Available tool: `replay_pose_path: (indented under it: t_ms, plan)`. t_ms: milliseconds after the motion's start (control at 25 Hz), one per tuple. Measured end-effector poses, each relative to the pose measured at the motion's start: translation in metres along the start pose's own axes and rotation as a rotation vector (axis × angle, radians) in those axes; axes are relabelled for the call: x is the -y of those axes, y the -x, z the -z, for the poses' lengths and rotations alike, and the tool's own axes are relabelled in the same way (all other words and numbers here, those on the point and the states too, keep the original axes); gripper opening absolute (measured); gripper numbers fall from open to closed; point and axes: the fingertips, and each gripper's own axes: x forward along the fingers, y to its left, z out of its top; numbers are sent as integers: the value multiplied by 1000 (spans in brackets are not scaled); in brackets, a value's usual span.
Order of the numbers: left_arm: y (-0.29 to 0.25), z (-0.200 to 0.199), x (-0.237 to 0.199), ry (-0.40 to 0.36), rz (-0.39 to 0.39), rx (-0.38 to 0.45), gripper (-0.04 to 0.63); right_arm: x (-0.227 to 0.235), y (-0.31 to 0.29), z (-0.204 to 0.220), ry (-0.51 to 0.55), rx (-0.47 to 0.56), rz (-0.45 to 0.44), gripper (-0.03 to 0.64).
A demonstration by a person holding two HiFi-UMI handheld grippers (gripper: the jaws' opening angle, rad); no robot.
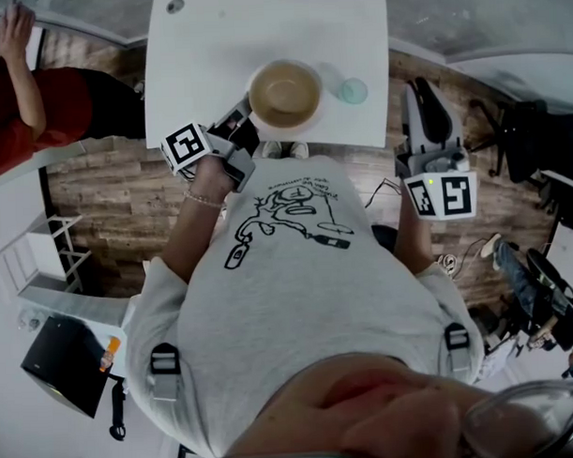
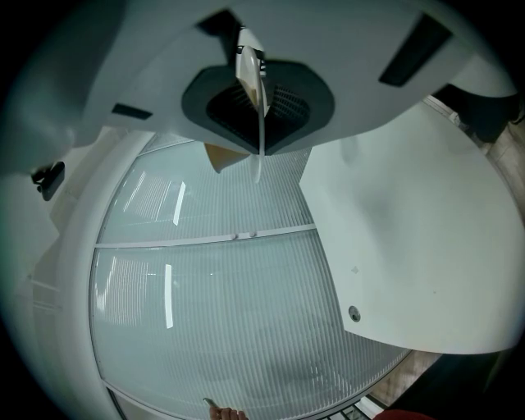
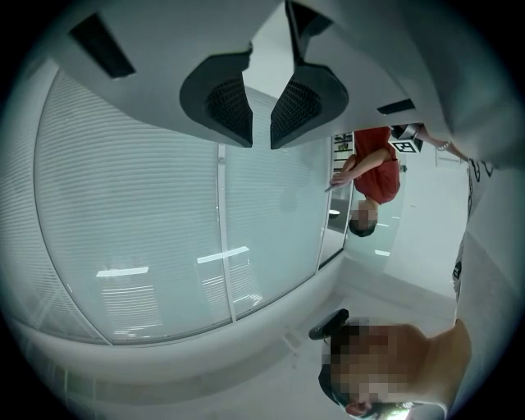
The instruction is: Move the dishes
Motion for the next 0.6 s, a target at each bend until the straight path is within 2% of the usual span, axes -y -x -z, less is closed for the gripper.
replay_pose_path:
  t_ms: [360,600]
  plan:
    - [0,0,1,1,4,2,11,-4,-10,8,-19,-32,-16,84]
    - [1,0,-1,7,-4,10,11,-17,-21,18,-63,-67,-62,84]
